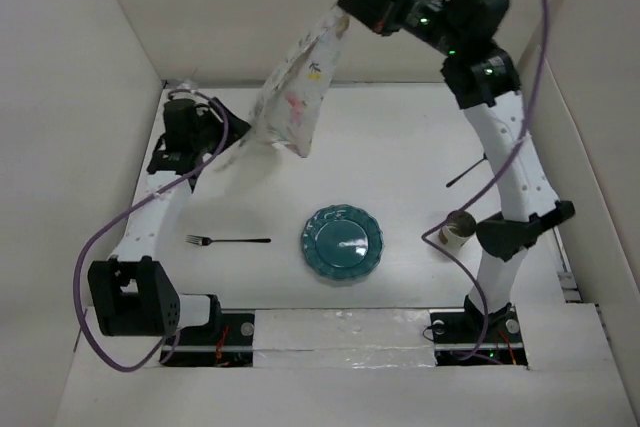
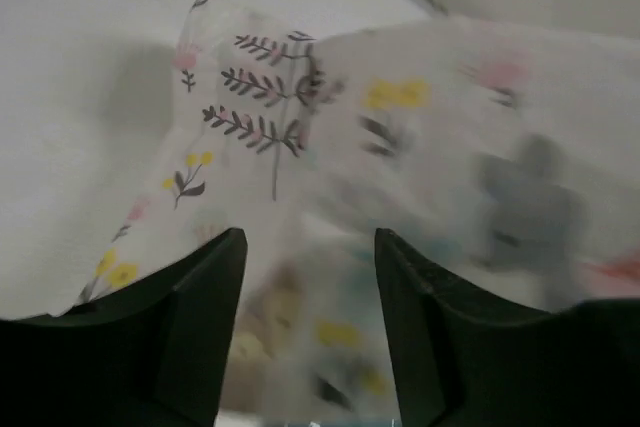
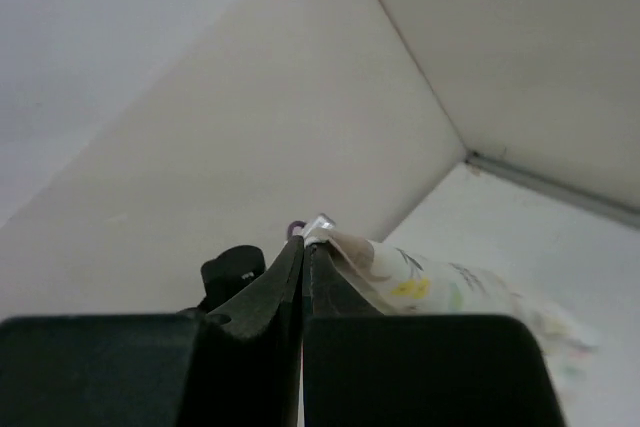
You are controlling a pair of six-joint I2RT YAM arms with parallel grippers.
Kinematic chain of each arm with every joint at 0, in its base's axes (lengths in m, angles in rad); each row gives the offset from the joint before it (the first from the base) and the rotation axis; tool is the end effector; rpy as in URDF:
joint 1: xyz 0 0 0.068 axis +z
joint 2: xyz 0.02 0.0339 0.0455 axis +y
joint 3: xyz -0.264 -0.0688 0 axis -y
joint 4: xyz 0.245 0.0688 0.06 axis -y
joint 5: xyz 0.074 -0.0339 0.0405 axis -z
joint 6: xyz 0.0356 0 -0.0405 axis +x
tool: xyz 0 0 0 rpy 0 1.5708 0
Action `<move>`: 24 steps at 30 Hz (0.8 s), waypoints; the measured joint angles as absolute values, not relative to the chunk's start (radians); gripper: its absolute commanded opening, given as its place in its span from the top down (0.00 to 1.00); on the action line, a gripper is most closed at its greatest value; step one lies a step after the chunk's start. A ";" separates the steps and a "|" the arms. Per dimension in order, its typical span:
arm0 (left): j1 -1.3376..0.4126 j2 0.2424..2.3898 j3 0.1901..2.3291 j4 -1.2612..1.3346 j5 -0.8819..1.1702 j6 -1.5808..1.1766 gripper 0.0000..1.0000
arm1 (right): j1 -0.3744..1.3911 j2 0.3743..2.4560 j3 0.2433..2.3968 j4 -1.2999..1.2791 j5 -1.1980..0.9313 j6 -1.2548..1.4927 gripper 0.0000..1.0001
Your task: Set the dinner table for one person
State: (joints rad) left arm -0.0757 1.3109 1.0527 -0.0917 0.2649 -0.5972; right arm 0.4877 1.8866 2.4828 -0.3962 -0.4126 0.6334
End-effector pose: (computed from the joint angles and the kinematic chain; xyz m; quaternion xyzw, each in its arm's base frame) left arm 0.3046 -0.0324 0.3269 -0.1362 0.8043 -0.2897 0.5006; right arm 0.3251 0.1886 0.5728 -0.1131 0.6295 0.5127 0.5729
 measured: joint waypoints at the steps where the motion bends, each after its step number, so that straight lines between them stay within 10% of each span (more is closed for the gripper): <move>1: -0.031 1.293 1.072 -0.106 0.260 -0.600 0.44 | 0.454 1.843 2.459 -0.366 -0.435 0.634 1.00; 14: 0.125 1.146 1.166 -0.209 0.226 -0.583 0.34 | 0.178 1.620 1.686 -0.223 -0.602 0.412 1.00; 20: 0.100 1.174 1.038 -0.284 0.149 -0.506 0.62 | 0.146 1.641 1.387 -0.248 -0.562 0.388 1.00; 24: 0.058 1.160 0.932 -0.356 0.150 -0.460 0.64 | 0.130 1.634 1.373 -0.225 -0.537 0.393 1.00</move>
